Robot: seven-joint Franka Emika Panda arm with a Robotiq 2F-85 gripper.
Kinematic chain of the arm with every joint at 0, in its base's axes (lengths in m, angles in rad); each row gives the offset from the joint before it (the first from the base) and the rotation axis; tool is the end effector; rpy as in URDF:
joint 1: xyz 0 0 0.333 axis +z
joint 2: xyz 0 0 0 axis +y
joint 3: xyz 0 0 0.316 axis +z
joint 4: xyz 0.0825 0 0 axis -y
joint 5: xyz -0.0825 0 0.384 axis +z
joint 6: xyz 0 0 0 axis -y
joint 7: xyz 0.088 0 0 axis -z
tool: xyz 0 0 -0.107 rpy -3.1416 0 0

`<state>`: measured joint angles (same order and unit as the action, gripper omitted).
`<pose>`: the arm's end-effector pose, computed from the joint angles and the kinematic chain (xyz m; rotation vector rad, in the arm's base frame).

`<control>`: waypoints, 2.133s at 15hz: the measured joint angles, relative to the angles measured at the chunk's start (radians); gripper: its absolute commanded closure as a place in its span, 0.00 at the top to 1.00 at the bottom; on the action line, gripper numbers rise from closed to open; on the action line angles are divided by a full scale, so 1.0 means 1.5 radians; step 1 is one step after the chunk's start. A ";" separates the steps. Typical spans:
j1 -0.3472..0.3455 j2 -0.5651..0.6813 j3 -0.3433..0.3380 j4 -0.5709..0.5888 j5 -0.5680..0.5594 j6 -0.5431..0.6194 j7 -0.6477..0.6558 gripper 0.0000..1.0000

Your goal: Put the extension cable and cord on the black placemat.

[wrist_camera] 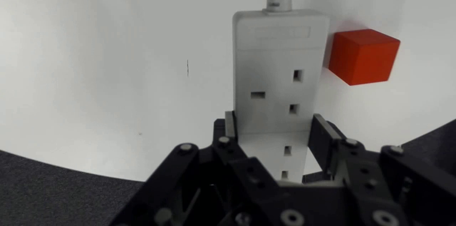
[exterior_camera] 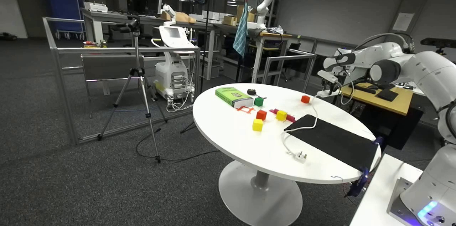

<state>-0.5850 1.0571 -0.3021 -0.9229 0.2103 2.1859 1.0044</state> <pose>0.5942 -0.5515 0.2698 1.8959 -2.4207 0.3773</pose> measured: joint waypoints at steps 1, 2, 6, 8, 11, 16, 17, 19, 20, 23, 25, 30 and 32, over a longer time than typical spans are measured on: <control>0.003 -0.027 0.000 -0.023 0.000 -0.004 -0.003 0.30; 0.007 -0.054 -0.001 -0.048 -0.001 -0.018 -0.005 0.30; 0.037 -0.149 -0.018 -0.156 -0.024 -0.048 -0.005 0.30; 0.058 -0.190 -0.032 -0.213 -0.048 -0.047 -0.005 0.30; 0.090 -0.246 -0.047 -0.297 -0.088 -0.036 -0.011 0.30; 0.121 -0.343 -0.050 -0.447 -0.116 0.009 -0.058 0.30; 0.125 -0.364 -0.050 -0.476 -0.115 0.011 -0.078 0.30; 0.129 -0.410 -0.050 -0.538 -0.115 0.013 -0.129 0.30; 0.130 -0.434 -0.050 -0.569 -0.115 0.015 -0.155 0.30; 0.131 -0.507 -0.050 -0.668 -0.115 0.033 -0.228 0.30; 0.131 -0.556 -0.050 -0.738 -0.116 0.060 -0.268 0.30; 0.132 -0.588 -0.051 -0.788 -0.119 0.079 -0.288 0.55; 0.133 -0.577 -0.051 -0.781 -0.118 0.079 -0.288 0.30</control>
<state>-0.3860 0.1921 -0.3782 -2.0940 0.0327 2.3044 0.5721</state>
